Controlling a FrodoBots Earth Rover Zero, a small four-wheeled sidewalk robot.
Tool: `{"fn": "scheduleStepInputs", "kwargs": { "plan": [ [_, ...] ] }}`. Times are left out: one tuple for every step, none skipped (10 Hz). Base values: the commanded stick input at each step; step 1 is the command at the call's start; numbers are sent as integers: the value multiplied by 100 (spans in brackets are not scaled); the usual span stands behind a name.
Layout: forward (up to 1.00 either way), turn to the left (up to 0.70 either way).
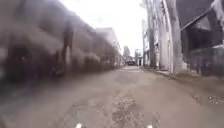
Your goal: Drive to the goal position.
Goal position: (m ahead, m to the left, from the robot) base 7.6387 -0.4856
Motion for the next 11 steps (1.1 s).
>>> {"fn": "scheduleStepInputs", "kwargs": {
  "plan": [
    [100,-30],
    [100,-30],
    [100,-30],
    [100,10],
    [100,10],
    [100,10],
    [100,10],
    [100,-18],
    [100,-30],
    [100,-30],
    [100,-30]
  ]
}}
